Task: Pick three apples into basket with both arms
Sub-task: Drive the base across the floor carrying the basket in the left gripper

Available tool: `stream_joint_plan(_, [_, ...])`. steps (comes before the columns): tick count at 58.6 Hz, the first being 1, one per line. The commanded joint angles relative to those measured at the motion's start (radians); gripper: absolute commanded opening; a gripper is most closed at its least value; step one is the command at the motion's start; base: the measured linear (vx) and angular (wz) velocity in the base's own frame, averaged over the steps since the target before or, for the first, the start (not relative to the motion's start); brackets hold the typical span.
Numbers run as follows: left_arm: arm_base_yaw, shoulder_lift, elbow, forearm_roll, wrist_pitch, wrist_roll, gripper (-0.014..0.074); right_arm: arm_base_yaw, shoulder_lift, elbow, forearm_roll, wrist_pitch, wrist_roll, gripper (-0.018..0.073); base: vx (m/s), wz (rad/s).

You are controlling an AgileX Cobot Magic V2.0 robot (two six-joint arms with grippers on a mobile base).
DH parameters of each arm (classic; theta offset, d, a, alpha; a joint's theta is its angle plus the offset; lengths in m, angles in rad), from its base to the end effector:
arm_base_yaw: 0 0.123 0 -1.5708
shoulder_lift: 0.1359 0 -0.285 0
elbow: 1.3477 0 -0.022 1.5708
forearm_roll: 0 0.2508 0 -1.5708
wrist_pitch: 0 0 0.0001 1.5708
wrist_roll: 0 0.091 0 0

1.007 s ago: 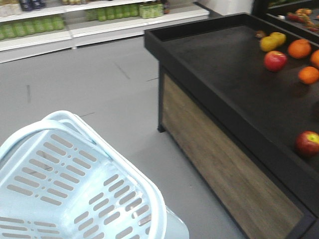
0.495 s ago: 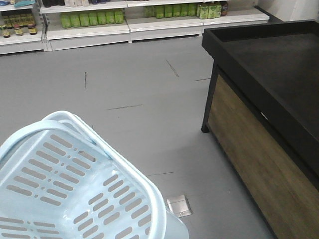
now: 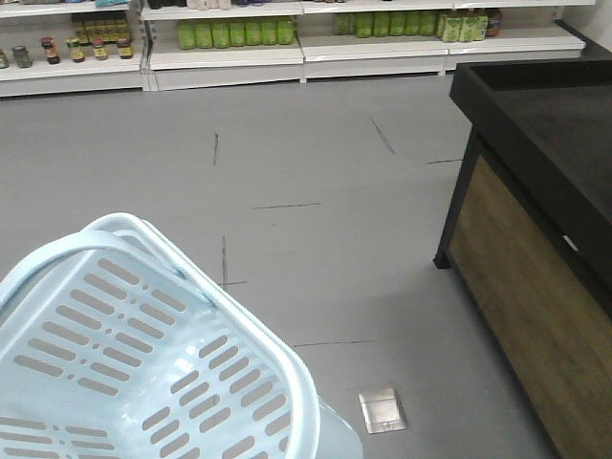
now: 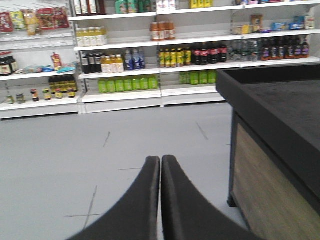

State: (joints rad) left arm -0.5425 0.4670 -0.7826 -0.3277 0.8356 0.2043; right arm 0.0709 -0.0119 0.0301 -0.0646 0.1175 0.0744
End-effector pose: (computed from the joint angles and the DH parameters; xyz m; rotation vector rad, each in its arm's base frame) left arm 0.0474 -0.0540 0.3682 0.6734 1.8979 -0.6007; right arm 0.0567 0.0033 0.1930 -0.0433 1.6188 0.0565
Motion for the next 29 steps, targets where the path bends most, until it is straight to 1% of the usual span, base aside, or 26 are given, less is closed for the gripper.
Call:
stream_joint_plan(1, [-0.002, 0.005, -0.027, -0.025, -0.097, -0.011, -0.0006, -0.004, -0.011, 0.011, -0.008, -0.071, -0.007, -0.0009, 0.08, 0.31])
stream_joint_plan(29, [-0.002, 0.005, -0.027, -0.025, -0.097, -0.011, -0.0006, -0.004, -0.011, 0.011, -0.008, -0.071, -0.007, -0.0009, 0.11, 0.34])
